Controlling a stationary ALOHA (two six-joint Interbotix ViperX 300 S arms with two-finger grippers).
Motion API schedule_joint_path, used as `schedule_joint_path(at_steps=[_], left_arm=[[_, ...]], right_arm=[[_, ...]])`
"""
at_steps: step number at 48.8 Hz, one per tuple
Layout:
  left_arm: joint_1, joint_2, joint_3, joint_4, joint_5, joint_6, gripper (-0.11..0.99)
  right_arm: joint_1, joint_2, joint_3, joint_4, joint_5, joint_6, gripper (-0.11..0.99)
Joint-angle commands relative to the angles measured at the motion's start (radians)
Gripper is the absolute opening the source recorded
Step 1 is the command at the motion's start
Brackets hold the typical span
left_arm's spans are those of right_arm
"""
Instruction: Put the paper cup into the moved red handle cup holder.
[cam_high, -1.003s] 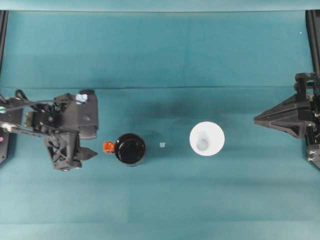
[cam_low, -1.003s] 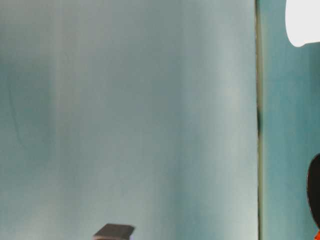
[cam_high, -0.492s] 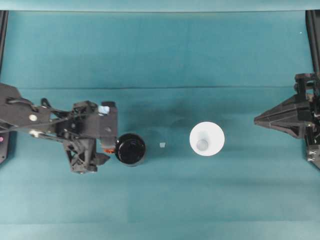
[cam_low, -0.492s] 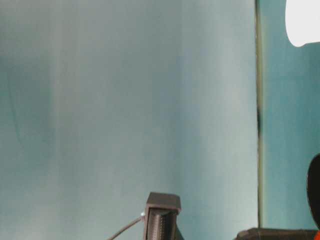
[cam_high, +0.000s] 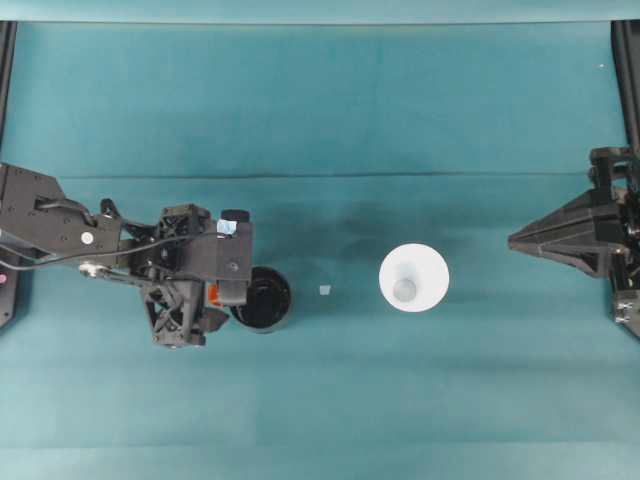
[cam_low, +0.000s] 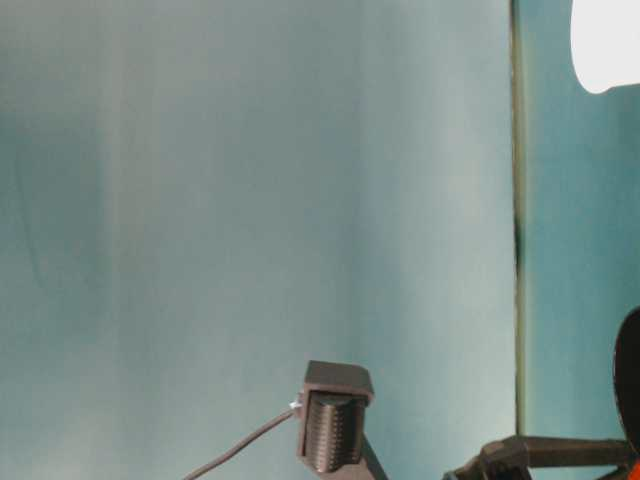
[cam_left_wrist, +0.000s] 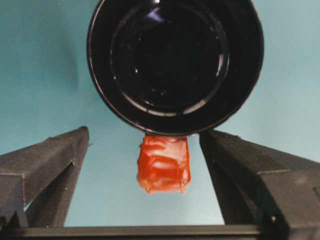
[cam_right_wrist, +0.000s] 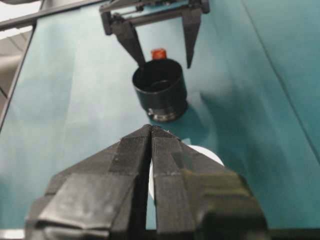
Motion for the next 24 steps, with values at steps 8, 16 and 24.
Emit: schedule_joint_path(at_steps=[8,16,24], left_arm=[[-0.003,-0.008,-0.014,0.002,0.026,-0.005,0.70],[-0.003,-0.012,-0.025,0.002,0.023,-0.002,0.28],[-0.008,-0.014,-0.034,0.002,0.023,0.009,0.28]], right_arm=[[0.003,0.005,-0.023,0.002,-0.005,0.009,-0.09],[0.003,0.005,-0.021,0.002,-0.005,0.009,-0.09],[0.003,0.005,-0.023,0.002,-0.005,0.009,-0.09]])
